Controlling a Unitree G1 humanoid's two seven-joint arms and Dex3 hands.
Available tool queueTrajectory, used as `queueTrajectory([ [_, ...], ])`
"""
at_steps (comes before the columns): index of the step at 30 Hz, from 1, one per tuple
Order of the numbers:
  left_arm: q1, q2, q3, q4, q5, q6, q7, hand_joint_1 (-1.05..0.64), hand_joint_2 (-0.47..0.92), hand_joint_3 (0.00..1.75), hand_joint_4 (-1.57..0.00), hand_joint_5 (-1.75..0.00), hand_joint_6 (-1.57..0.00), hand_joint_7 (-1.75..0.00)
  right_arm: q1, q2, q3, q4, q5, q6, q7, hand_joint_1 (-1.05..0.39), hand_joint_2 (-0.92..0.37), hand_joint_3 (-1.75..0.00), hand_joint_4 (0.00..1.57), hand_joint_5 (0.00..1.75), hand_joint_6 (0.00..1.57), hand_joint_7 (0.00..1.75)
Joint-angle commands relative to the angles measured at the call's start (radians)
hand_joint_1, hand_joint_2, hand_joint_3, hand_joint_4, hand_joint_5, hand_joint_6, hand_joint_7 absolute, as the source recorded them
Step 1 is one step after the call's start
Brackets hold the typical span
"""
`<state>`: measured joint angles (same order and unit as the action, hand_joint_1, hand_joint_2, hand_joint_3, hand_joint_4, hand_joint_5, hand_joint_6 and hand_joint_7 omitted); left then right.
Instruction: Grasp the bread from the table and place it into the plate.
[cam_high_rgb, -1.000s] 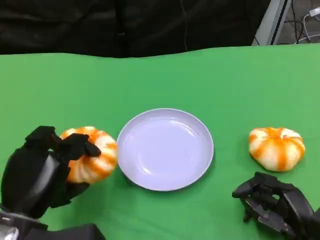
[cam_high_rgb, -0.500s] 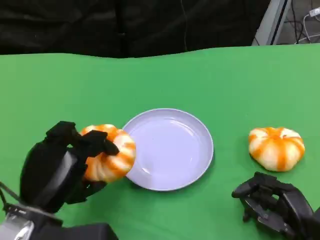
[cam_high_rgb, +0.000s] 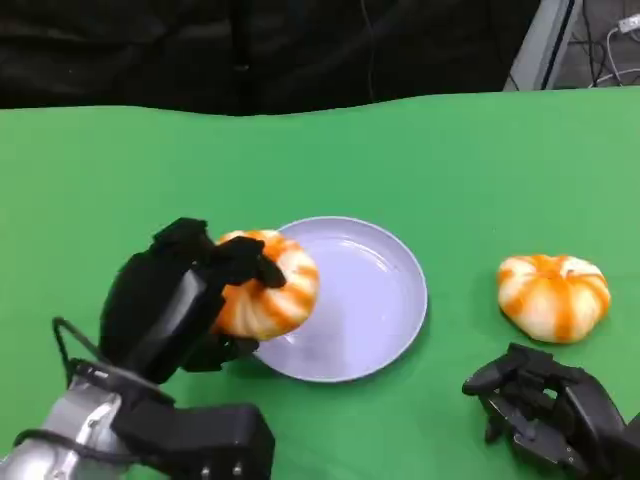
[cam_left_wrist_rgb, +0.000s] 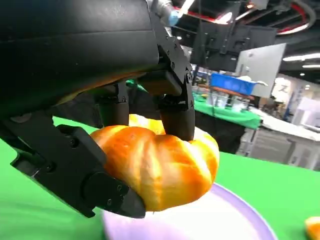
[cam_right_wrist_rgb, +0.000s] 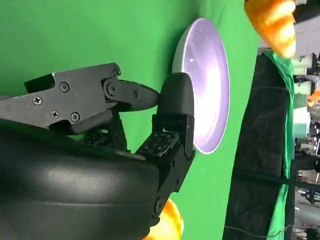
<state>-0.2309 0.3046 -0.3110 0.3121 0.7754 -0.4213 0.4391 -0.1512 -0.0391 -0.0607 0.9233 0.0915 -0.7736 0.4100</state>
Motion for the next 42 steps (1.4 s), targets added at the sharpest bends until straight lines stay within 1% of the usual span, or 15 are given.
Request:
queueTrajectory([
  [1,-0.072,-0.020,-0.023,0.089,-0.017,-0.036,0.005,-0.10,0.73,0.42,-0.73,-1.69,-0.85,-1.16,0.011,0.000,0.007,0.007,-0.007,0.005,-0.004,-0.27,-0.92,-0.43,0.66,1.70,0.80,0.95],
  [3,-0.095,-0.035,-0.034,0.123,-0.016,-0.043,0.004,-0.09,0.71,0.42,-0.68,-1.73,-0.80,-1.27,0.013,0.002,0.009,0.004,-0.006,0.004,-0.004,-0.27,-0.92,-0.44,0.67,1.70,0.79,0.95],
  [5,-0.105,-0.041,-0.038,0.141,-0.016,-0.048,0.006,-0.09,0.71,0.42,-0.67,-1.74,-0.77,-1.31,0.014,0.003,0.010,0.004,-0.004,0.003,-0.003,-0.27,-0.92,-0.44,0.67,1.71,0.79,0.95],
  [14,-0.210,-0.095,-0.086,0.304,-0.013,-0.079,0.018,-0.09,0.72,0.40,-0.64,-1.75,-0.73,-1.39,0.015,0.005,0.019,0.003,-0.011,0.003,-0.016,-0.25,-0.92,-0.46,0.68,1.72,0.79,0.96],
  [20,-0.284,-0.130,-0.124,0.429,-0.009,-0.101,0.035,-0.09,0.74,0.36,-0.63,-1.75,-0.73,-1.35,0.014,0.007,0.022,0.004,-0.011,0.013,-0.024,-0.24,-0.92,-0.46,0.68,1.74,0.79,0.96],
  [21,-0.297,-0.142,-0.130,0.453,-0.013,-0.102,0.032,-0.09,0.77,0.31,-0.64,-1.69,-0.78,-1.22,0.014,0.007,0.023,0.003,-0.012,0.014,-0.026,-0.24,-0.92,-0.46,0.68,1.74,0.79,0.96],
  [23,-0.313,-0.155,-0.137,0.485,-0.017,-0.106,0.033,-0.10,0.81,0.24,-0.64,-1.67,-0.81,-1.15,0.014,0.007,0.025,0.002,-0.013,0.014,-0.028,-0.23,-0.92,-0.47,0.67,1.74,0.79,0.96],
  [30,-0.361,-0.176,-0.157,0.560,-0.013,-0.110,0.037,-0.07,0.85,0.15,-0.62,-1.64,-0.82,-1.08,0.015,0.010,0.031,0.002,-0.014,0.014,-0.032,-0.22,-0.92,-0.47,0.66,1.73,0.79,0.96],
  [34,-0.377,-0.181,-0.168,0.590,-0.010,-0.113,0.046,-0.07,0.86,0.13,-0.62,-1.64,-0.83,-1.07,0.017,0.010,0.034,0.000,-0.016,0.014,-0.037,-0.22,-0.92,-0.47,0.66,1.73,0.79,0.96],
  [36,-0.394,-0.187,-0.181,0.625,-0.001,-0.114,0.054,-0.06,0.89,0.10,-0.59,-1.69,-0.77,-1.19,0.020,0.010,0.035,-0.005,-0.016,0.016,-0.039,-0.24,-0.92,-0.46,0.66,1.74,0.79,0.95],
  [37,-0.403,-0.189,-0.186,0.643,0.001,-0.111,0.052,-0.06,0.89,0.09,-0.58,-1.71,-0.76,-1.21,0.019,0.010,0.035,-0.002,-0.017,0.013,-0.040,-0.24,-0.92,-0.46,0.66,1.74,0.79,0.95],
  [38,-0.410,-0.190,-0.189,0.657,0.001,-0.112,0.053,-0.07,0.90,0.08,-0.56,-1.71,-0.76,-1.18,0.018,0.011,0.035,0.001,-0.017,0.008,-0.040,-0.24,-0.92,-0.46,0.66,1.74,0.79,0.95],
  [40,-0.420,-0.190,-0.194,0.678,-0.002,-0.109,0.050,-0.10,0.91,0.04,-0.56,-1.65,-0.81,-0.95,0.016,0.011,0.035,0.006,-0.018,0.001,-0.041,-0.24,-0.92,-0.45,0.66,1.74,0.80,0.95],
  [41,-0.424,-0.190,-0.196,0.689,-0.006,-0.110,0.045,-0.12,0.91,0.02,-0.60,-1.54,-0.90,-0.69,0.015,0.012,0.035,0.006,-0.018,0.001,-0.043,-0.25,-0.92,-0.45,0.66,1.74,0.80,0.96],
  [42,-0.428,-0.189,-0.197,0.697,-0.008,-0.110,0.041,-0.15,0.91,0.01,-0.68,-1.24,-0.99,-0.37,0.015,0.012,0.035,0.006,-0.018,0.002,-0.044,-0.25,-0.92,-0.45,0.67,1.74,0.80,0.96],
])
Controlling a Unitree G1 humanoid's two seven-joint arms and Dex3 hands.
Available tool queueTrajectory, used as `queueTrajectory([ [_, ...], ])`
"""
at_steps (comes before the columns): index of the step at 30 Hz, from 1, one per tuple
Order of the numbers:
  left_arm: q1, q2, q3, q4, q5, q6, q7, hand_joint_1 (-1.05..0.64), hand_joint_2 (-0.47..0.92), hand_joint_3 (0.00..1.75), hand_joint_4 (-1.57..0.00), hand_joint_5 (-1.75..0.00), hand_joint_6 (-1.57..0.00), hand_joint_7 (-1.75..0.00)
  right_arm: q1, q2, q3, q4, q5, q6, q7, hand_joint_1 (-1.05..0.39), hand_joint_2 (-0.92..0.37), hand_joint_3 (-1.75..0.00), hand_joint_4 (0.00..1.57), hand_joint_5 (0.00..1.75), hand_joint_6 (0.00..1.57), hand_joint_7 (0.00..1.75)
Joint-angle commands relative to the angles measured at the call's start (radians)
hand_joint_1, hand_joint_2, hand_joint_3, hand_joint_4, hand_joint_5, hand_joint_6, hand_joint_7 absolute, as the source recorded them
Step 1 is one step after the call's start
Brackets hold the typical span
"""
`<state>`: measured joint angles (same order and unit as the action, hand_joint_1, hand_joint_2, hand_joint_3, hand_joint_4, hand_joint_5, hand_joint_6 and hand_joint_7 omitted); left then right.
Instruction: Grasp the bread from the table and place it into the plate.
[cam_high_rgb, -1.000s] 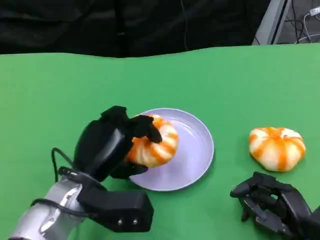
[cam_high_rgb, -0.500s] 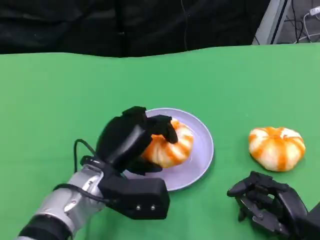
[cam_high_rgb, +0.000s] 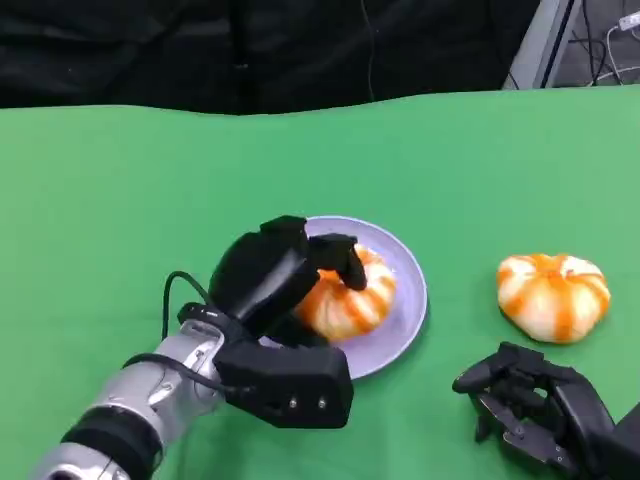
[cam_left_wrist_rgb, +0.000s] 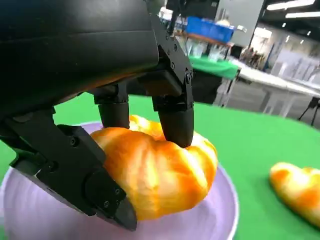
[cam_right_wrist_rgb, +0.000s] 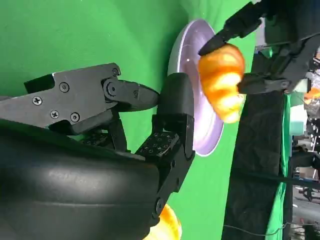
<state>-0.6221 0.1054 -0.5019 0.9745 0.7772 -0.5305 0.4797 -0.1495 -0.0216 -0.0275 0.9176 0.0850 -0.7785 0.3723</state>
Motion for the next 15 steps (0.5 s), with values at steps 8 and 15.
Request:
queueTrajectory([
  [8,-0.070,0.042,-0.065,0.033,0.046,0.104,-0.068,-0.50,0.92,0.15,-0.69,-0.05,-0.71,0.00,0.013,-0.008,0.002,0.013,-0.016,0.007,-0.013,-0.26,-0.92,-0.44,0.66,1.74,0.80,0.96],
  [15,-0.066,0.062,-0.076,-0.004,0.026,0.146,-0.153,-0.73,0.92,0.25,-0.33,0.00,-0.45,0.00,0.012,-0.007,-0.001,0.016,-0.013,0.005,-0.006,-0.27,-0.92,-0.43,0.65,1.72,0.80,0.96],
])
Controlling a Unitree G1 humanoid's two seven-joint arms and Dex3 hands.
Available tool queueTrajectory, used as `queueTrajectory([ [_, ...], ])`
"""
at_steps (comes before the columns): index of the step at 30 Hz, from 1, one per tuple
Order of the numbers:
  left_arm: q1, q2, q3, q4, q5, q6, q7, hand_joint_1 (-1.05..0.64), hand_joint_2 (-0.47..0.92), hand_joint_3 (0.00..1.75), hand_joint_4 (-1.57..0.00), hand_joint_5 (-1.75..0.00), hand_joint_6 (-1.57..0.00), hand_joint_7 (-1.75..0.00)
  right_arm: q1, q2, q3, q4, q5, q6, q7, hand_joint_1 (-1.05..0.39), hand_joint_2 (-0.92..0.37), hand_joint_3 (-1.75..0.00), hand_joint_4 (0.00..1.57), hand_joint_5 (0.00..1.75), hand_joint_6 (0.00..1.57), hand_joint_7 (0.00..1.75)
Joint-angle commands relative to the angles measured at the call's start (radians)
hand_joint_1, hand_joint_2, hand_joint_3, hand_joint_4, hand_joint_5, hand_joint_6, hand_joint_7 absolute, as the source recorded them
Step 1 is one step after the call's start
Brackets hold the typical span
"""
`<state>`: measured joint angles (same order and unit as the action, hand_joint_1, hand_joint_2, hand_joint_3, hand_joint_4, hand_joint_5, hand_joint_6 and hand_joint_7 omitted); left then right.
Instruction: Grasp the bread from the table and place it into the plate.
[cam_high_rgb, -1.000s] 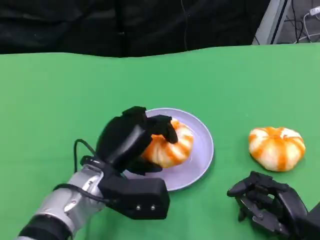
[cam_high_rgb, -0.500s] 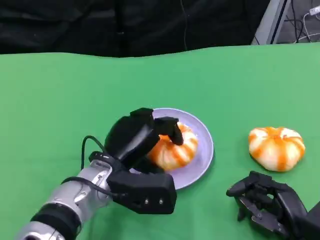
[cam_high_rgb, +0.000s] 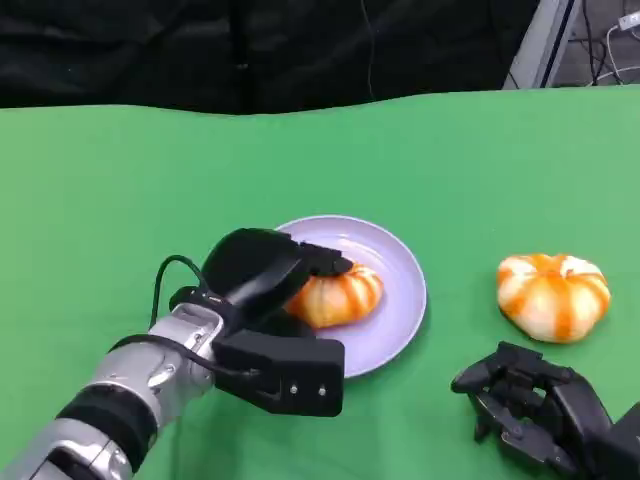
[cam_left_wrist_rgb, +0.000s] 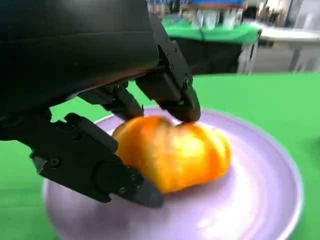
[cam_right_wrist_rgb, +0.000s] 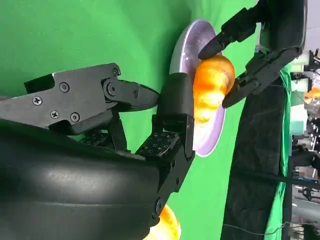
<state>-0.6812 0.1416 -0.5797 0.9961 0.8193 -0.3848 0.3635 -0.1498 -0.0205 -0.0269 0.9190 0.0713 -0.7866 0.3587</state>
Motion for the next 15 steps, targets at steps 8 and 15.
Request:
queueTrajectory([
  [8,0.014,0.047,0.046,-0.077,-0.123,-0.026,-0.194,-0.86,0.92,0.43,-0.12,0.00,-0.29,0.00,0.014,-0.008,-0.003,0.014,0.000,0.016,0.010,-0.25,-0.92,-0.44,0.65,1.71,0.80,0.95],
  [15,0.065,0.056,0.156,-0.156,-0.329,-0.067,-0.397,-0.91,0.92,0.64,-0.06,-0.01,-0.23,-0.01,0.016,-0.008,-0.004,0.008,0.007,0.027,0.020,-0.23,-0.92,-0.47,0.66,1.71,0.80,0.95],
])
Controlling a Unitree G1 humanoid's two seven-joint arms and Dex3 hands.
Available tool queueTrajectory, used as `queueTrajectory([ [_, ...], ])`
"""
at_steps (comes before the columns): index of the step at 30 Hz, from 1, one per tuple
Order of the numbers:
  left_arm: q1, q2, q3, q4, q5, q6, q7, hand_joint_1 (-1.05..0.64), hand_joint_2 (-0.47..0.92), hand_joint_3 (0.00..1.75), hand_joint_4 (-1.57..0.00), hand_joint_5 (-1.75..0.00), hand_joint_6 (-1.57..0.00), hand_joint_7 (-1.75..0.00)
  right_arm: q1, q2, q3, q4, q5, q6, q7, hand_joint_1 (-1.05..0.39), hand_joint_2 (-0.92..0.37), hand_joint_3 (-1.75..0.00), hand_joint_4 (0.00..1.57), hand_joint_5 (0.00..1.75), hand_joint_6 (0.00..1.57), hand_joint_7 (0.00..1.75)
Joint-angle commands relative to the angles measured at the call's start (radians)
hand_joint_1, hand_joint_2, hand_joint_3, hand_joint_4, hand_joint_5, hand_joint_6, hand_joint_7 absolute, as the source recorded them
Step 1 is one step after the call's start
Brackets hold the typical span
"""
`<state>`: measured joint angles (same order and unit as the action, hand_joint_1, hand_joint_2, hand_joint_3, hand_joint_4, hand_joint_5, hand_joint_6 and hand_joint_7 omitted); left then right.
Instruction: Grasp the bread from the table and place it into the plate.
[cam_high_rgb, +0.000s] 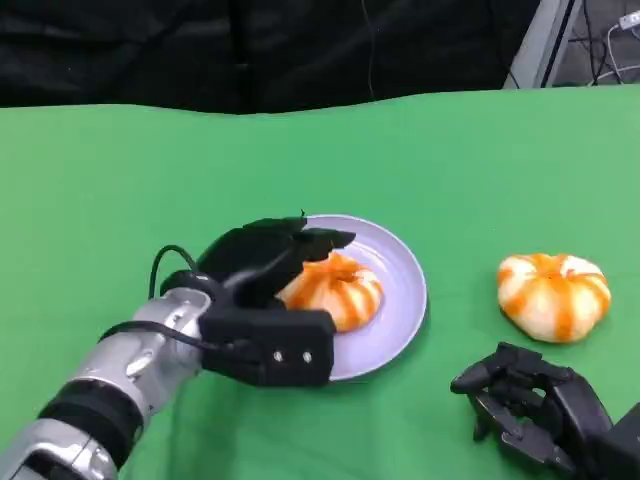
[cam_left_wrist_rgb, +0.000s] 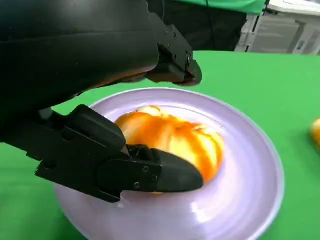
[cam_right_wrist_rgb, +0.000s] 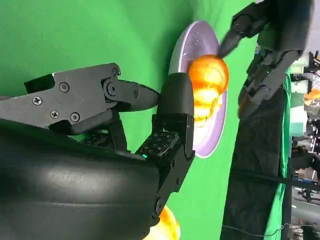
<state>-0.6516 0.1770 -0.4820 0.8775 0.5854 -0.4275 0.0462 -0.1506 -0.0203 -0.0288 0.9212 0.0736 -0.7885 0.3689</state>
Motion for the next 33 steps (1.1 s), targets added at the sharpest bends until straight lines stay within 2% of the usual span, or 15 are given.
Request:
queueTrajectory([
  [1,0.050,0.015,0.087,-0.044,-0.141,-0.043,-0.096,-0.92,0.92,0.65,-0.07,-0.01,-0.24,-0.01,0.018,-0.009,-0.001,0.005,0.003,0.029,0.008,-0.23,-0.92,-0.47,0.66,1.71,0.80,0.95],
  [6,0.115,-0.012,0.203,-0.104,-0.340,-0.099,-0.185,-0.92,0.92,0.66,-0.13,-0.04,-0.27,-0.02,0.018,-0.009,-0.001,0.005,0.002,0.025,0.008,-0.22,-0.92,-0.46,0.65,1.72,0.80,0.95],
  [10,0.166,-0.041,0.288,-0.157,-0.502,-0.148,-0.268,-0.85,0.92,0.65,-0.23,-0.06,-0.29,-0.02,0.012,-0.010,-0.002,0.018,0.002,0.011,0.011,-0.25,-0.92,-0.45,0.65,1.73,0.80,0.95],
  [15,0.211,-0.061,0.342,-0.220,-0.600,-0.141,-0.340,-0.83,0.92,0.61,-0.29,-0.06,-0.33,-0.03,0.013,-0.011,-0.001,0.015,-0.005,0.016,0.001,-0.27,-0.92,-0.44,0.65,1.73,0.80,0.95],
  [19,0.294,-0.086,0.422,-0.303,-0.803,-0.124,-0.483,-0.79,0.92,0.54,-0.30,-0.04,-0.33,-0.01,0.006,-0.011,-0.004,0.026,0.001,0.013,0.010,-0.26,-0.92,-0.43,0.66,1.73,0.80,0.95],
  [26,0.388,-0.096,0.487,-0.366,-0.893,-0.134,-0.570,-0.81,0.92,0.51,-0.35,-0.04,-0.34,-0.01,0.006,-0.015,-0.003,0.025,-0.006,0.010,0.005,-0.24,-0.92,-0.45,0.66,1.72,0.80,0.93],
  [29,0.464,-0.102,0.519,-0.419,-0.951,-0.117,-0.602,-0.78,0.92,0.46,-0.41,-0.05,-0.38,-0.02,0.006,-0.017,-0.005,0.025,-0.008,0.007,0.004,-0.26,-0.92,-0.44,0.66,1.72,0.81,0.93],
  [33,0.492,-0.103,0.539,-0.438,-0.962,-0.116,-0.624,-0.73,0.92,0.44,-0.43,-0.04,-0.39,-0.02,0.005,-0.016,-0.008,0.027,-0.005,0.005,0.008,-0.26,-0.92,-0.44,0.65,1.71,0.81,0.93],
])
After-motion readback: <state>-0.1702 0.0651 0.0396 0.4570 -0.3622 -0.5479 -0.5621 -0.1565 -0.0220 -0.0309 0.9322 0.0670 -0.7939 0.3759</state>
